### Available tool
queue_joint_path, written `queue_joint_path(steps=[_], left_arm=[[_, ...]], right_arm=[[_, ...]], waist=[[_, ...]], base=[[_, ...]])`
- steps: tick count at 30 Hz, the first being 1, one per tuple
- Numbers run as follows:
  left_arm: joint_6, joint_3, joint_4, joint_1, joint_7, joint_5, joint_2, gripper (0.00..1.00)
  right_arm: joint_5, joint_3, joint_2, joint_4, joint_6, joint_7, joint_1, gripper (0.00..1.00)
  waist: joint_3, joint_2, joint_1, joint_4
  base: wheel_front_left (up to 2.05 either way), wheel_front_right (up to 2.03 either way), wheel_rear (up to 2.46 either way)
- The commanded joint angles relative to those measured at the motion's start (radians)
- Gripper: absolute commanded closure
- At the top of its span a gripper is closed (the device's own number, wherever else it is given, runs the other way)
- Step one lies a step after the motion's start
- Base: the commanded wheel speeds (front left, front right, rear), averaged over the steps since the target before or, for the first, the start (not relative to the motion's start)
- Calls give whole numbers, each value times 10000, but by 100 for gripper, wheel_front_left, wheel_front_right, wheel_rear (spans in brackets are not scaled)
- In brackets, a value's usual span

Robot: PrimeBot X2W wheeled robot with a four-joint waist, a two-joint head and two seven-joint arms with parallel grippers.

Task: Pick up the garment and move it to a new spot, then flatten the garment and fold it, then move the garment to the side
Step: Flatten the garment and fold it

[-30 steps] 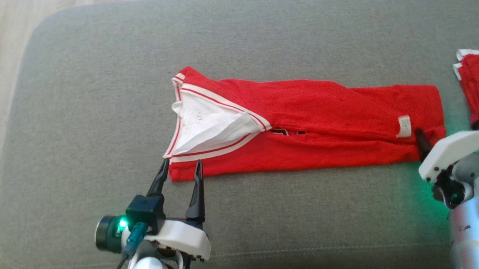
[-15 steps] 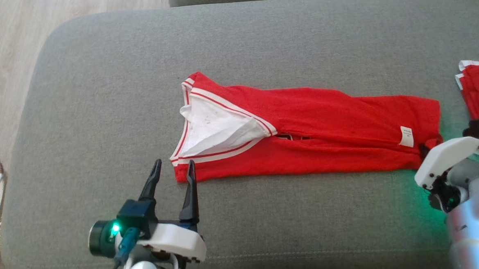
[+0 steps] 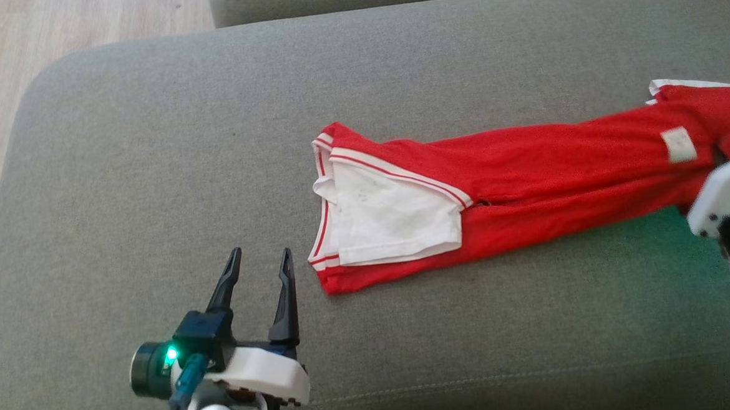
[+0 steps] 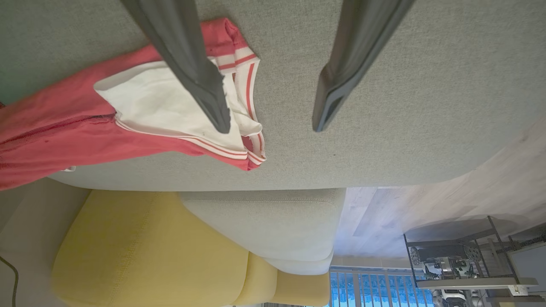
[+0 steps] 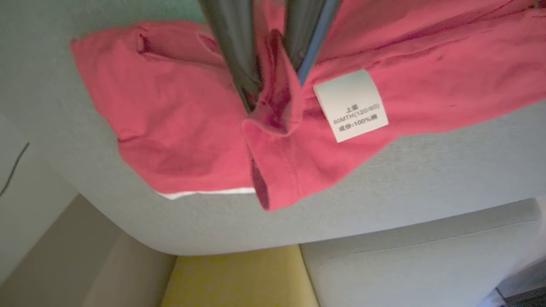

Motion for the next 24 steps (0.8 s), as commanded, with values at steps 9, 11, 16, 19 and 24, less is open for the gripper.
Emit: queue_joint_path(steps=[9, 11, 16, 19, 24], left_arm=[[-122, 273, -210, -216, -122, 135, 0, 0], [-141, 246, -178, -244, -122, 138, -15, 0], [-213, 166, -79, -309, -122, 123, -113, 0], [-268, 96, -7, -343, -122, 120, -184, 0], [-410, -45, 126, -390, -122, 112, -332, 0]], right_arm=[[804, 2625, 550, -2928, -4, 917, -193, 100], [1115, 3209, 703, -3325, -4, 1147, -90, 100], [1828, 4442, 886, -3707, -4, 1461, 63, 100], [2269, 4847, 898, -3556, -4, 1425, 96, 100], [3317, 5738, 903, -2608, -4, 1157, -9, 100]], waist=[[-99, 0, 0, 304], [-106, 0, 0, 488], [-134, 0, 0, 1045], [-155, 0, 0, 1345], [-142, 0, 0, 2028]], base=[[0, 0, 0], [0, 0, 0], [0, 0, 0], [0, 0, 0], [0, 0, 0]])
